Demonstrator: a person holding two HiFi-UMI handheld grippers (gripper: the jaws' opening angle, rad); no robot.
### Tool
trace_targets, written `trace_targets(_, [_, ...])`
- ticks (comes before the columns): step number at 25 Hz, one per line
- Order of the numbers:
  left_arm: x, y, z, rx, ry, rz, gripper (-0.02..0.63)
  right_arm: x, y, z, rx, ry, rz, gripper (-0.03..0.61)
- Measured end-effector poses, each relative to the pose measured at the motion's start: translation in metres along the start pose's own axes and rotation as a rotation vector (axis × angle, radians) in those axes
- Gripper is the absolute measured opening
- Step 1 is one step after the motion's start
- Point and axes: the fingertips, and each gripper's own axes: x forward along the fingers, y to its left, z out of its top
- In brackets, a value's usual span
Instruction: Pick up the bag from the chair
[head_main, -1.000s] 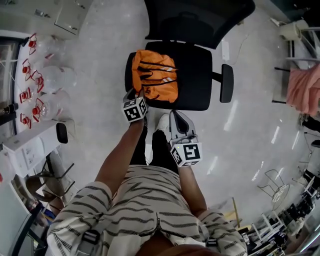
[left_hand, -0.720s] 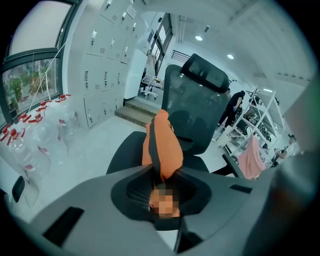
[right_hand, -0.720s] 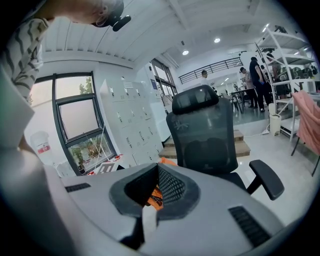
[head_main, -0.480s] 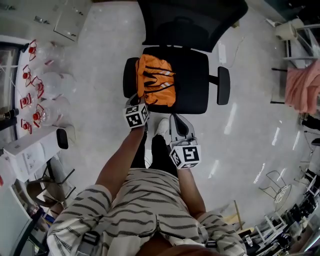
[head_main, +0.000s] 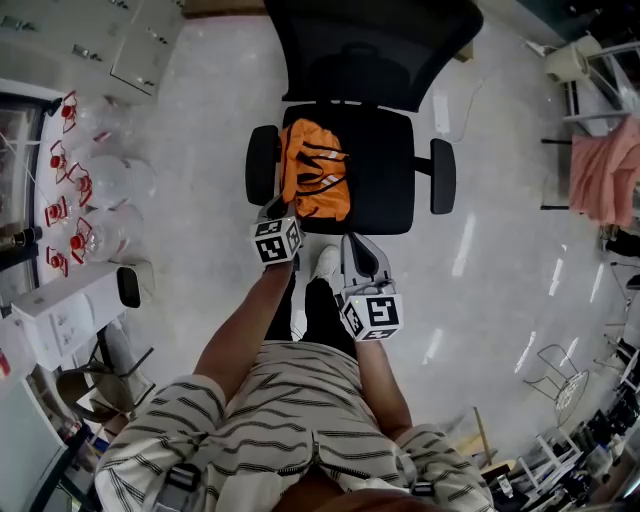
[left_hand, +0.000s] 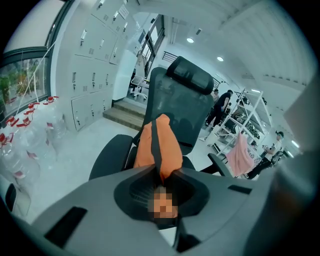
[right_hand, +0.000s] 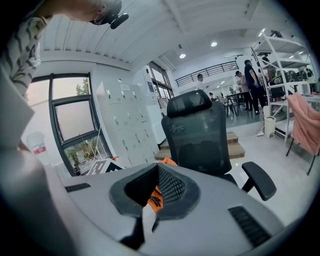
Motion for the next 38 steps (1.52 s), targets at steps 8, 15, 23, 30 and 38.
trace_targets(8, [-0.004, -0.021, 0.008, 0.025, -0.004, -0.028, 0.044, -0.007, -0.010, 0.008, -0.001, -0.024, -0.018, 0.018])
trace_targets(15, [-0.008, -0.037, 0.019, 0.062, -0.009, -0.052, 0.044, -0.011, -0.018, 0.013, 0.005, -0.041, -0.031, 0.018])
trace_targets(23, [-0.013, -0.062, 0.036, 0.079, -0.026, -0.098, 0.044, -0.019, -0.027, 0.025, 0.001, -0.070, -0.051, 0.018])
trace_targets(30, [-0.020, -0.080, 0.052, 0.074, -0.028, -0.140, 0.043, -0.026, -0.036, 0.034, 0.011, -0.082, -0.064, 0.018])
trace_targets(38, [-0.032, -0.087, 0.063, 0.093, -0.033, -0.161, 0.043, -0.032, -0.032, 0.046, -0.006, -0.104, -0.066, 0.018])
